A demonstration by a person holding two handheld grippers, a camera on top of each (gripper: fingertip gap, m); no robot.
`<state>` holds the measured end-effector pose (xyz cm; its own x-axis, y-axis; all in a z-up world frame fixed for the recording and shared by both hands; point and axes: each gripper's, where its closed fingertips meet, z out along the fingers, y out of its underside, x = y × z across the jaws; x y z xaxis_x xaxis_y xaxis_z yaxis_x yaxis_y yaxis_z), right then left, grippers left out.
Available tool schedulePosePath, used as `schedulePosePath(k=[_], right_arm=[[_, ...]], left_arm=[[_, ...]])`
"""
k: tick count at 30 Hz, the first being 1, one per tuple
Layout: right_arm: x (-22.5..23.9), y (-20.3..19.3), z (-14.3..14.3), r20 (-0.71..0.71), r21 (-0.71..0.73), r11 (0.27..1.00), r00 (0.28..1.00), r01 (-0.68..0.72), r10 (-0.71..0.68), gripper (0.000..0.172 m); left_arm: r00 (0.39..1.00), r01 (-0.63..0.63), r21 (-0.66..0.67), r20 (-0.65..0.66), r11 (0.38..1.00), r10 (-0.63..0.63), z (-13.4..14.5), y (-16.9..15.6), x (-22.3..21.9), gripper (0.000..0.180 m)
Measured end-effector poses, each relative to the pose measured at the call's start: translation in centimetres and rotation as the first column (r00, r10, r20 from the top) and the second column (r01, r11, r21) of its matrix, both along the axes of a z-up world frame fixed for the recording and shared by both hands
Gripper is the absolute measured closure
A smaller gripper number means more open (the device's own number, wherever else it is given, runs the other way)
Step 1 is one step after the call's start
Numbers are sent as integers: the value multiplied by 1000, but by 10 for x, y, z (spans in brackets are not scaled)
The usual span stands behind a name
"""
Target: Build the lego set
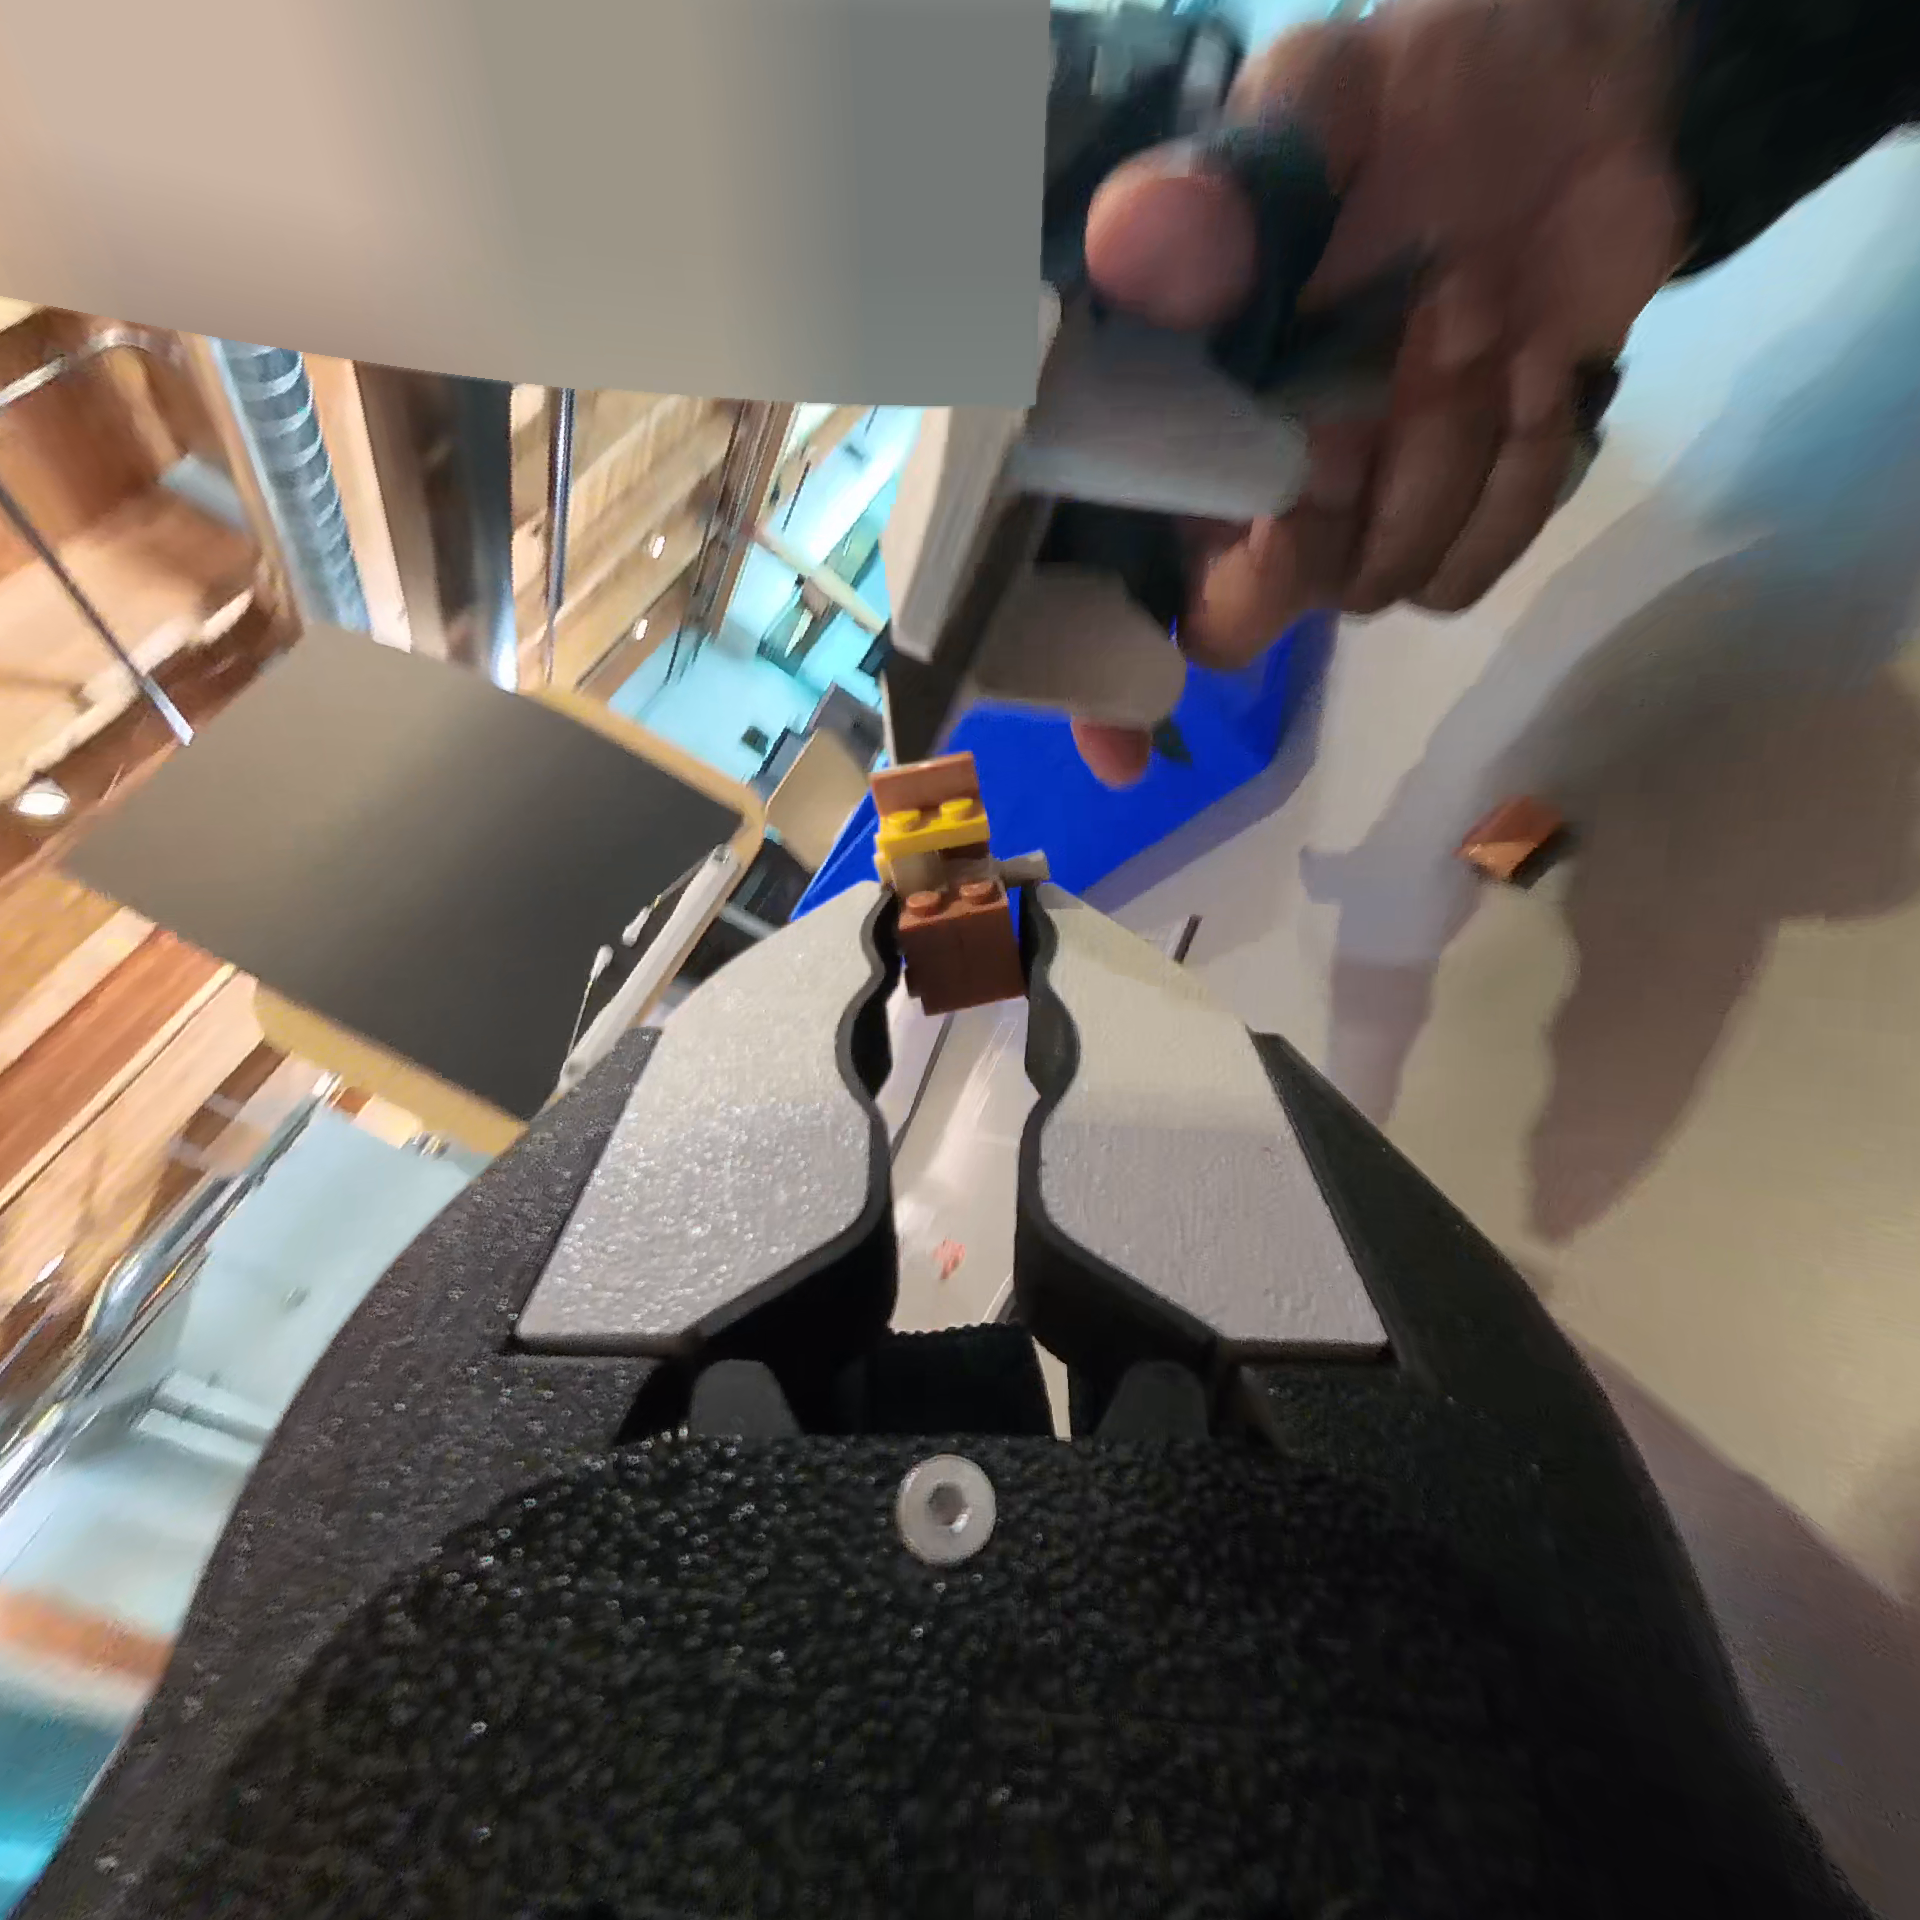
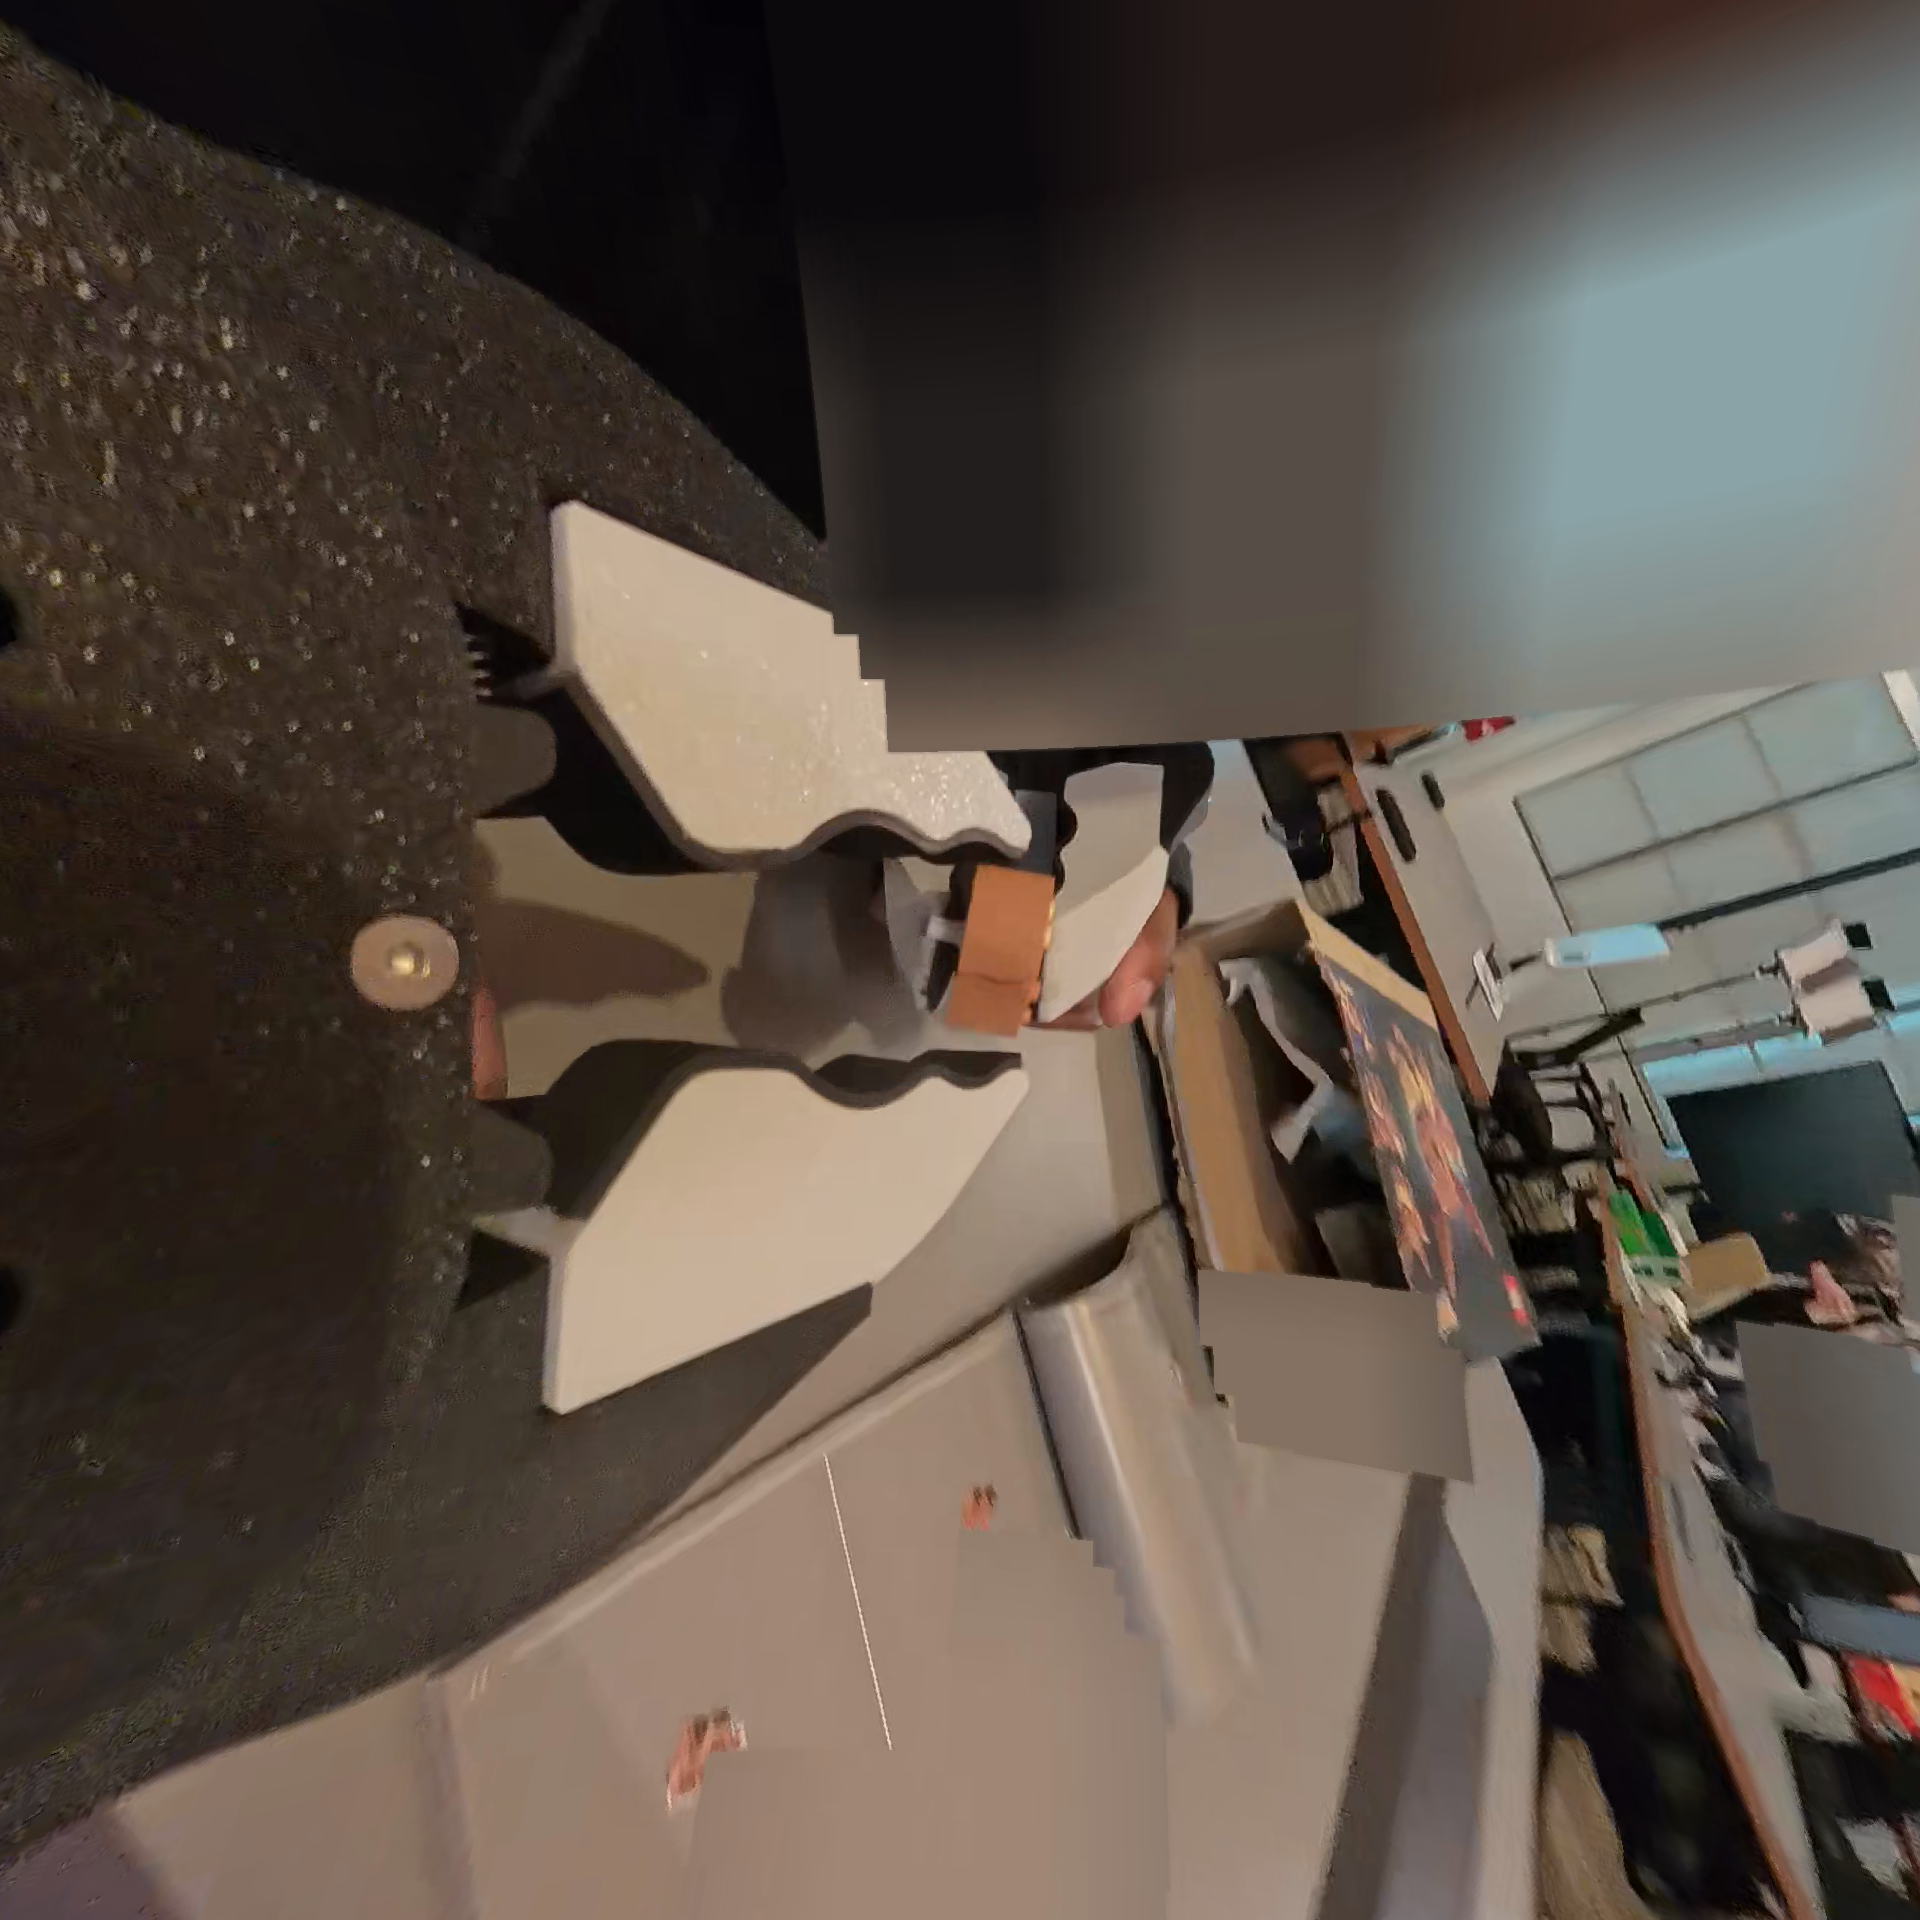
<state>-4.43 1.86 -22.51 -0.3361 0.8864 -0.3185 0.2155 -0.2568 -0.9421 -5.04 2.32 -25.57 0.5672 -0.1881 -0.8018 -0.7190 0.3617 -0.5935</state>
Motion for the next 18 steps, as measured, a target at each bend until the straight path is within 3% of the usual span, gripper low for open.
schedulePosePath(k=[6,10,18], right_arm=[[-6,-6,-13,45,198,978,996,72,-83,141],[-7,-6,-18,55,231,969,993,89,-104,154],[-5,-10,-19,72,187,981,996,45,-60,155]], left_arm=[[993,-99,-3,-67,995,99,-10,7,-8,160],[990,-99,11,-100,995,100,-11,6,-4,160],[989,-87,23,-117,996,89,-12,3,-2,160]])
